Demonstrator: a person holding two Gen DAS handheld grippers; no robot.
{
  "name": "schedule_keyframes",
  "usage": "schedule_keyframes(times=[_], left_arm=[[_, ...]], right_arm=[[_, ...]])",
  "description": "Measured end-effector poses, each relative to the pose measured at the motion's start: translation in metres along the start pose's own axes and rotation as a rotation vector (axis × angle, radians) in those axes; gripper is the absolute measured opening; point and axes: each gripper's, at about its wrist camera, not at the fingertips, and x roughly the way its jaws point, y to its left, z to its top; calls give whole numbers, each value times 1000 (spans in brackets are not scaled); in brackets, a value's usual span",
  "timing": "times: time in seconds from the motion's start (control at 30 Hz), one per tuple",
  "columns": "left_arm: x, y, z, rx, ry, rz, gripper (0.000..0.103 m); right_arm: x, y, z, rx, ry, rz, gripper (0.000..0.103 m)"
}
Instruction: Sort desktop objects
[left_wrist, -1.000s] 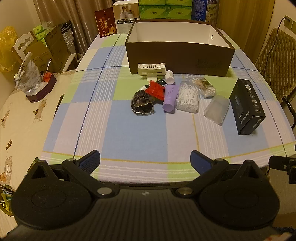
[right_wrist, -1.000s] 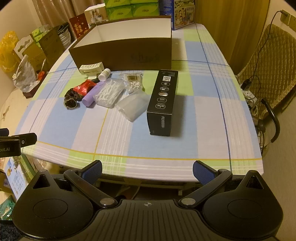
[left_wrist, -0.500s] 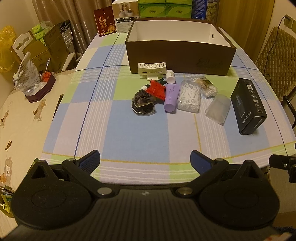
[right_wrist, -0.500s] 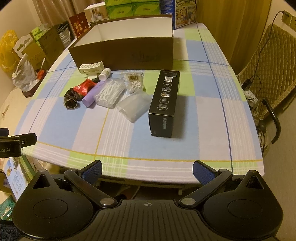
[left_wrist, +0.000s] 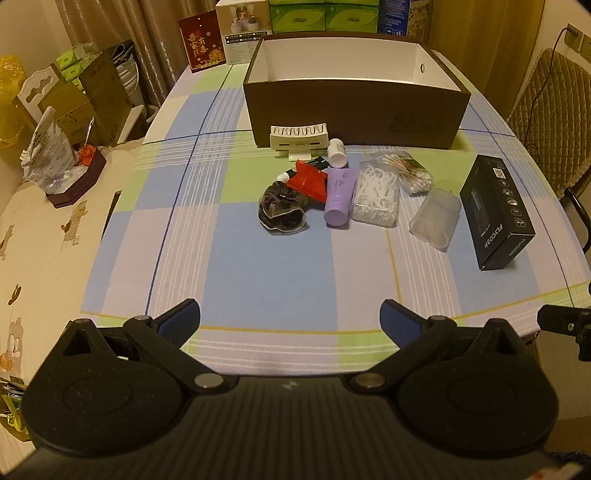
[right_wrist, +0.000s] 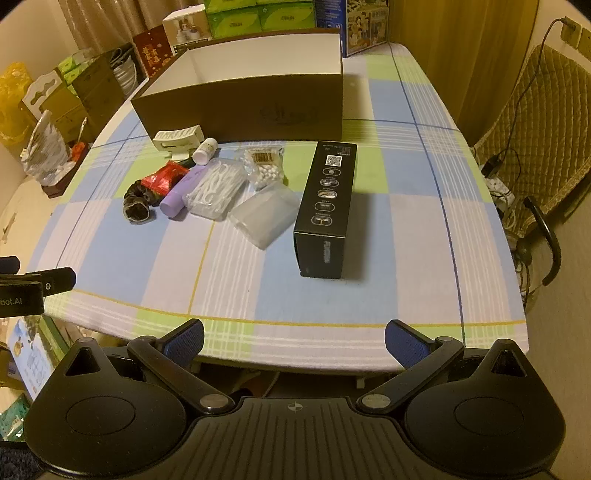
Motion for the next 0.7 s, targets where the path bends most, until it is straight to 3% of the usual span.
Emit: schedule_keyframes(times=[0.43, 0.7], left_arm=[[15, 6, 12, 4, -4, 10, 102], [30, 22, 25, 2, -39, -3, 102]], right_arm=[[12, -5, 16, 29, -30, -20, 101], [23, -9, 30, 44, -115, -1, 101]])
